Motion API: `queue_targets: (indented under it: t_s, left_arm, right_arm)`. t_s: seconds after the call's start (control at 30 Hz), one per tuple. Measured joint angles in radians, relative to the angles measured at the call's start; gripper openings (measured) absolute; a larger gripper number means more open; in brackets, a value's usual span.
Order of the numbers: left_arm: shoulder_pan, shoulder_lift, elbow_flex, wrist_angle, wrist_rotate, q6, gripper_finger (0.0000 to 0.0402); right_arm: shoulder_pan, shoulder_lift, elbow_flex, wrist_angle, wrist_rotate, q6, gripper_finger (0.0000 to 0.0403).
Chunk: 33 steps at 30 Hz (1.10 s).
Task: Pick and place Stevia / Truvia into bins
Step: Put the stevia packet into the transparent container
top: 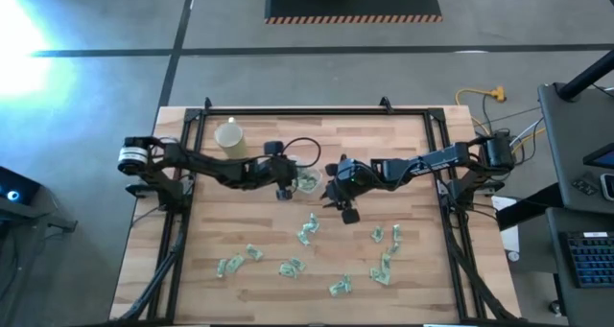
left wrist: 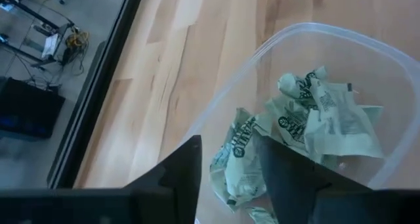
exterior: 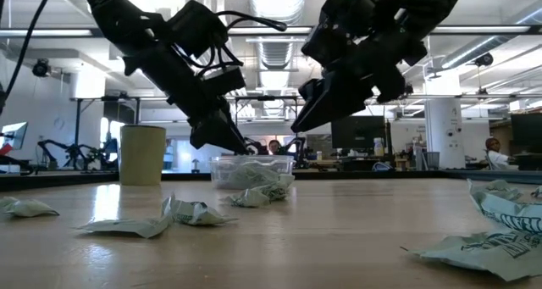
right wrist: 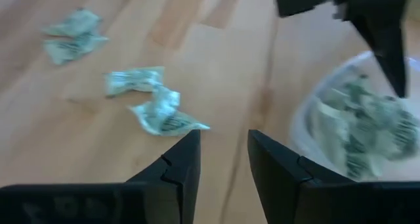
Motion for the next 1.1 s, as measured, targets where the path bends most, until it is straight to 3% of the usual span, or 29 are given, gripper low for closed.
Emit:
queue_targets:
  t_s: [0.5,0.8,1.1]
  left_arm:
    - [-0.184,-0.231,-0.009,-0.193,0.0,-0.012,0.0148]
    - [-0.273,-0.407,-0.031,-0.344,-0.001,-0.096,0.0148]
    - [-0.325,-0.518,-0.065,-0.366,-0.002,-0.14,0.0148]
  right_arm:
    - [0.119,0.099,-0.009,0.095,-0.039,-0.095,0.0116]
    - [0.125,0.138,-0.004,0.164,-0.038,-0.153,0.0104]
    - [0.128,0.208,0.008,0.208,-0.033,-0.184,0.0102]
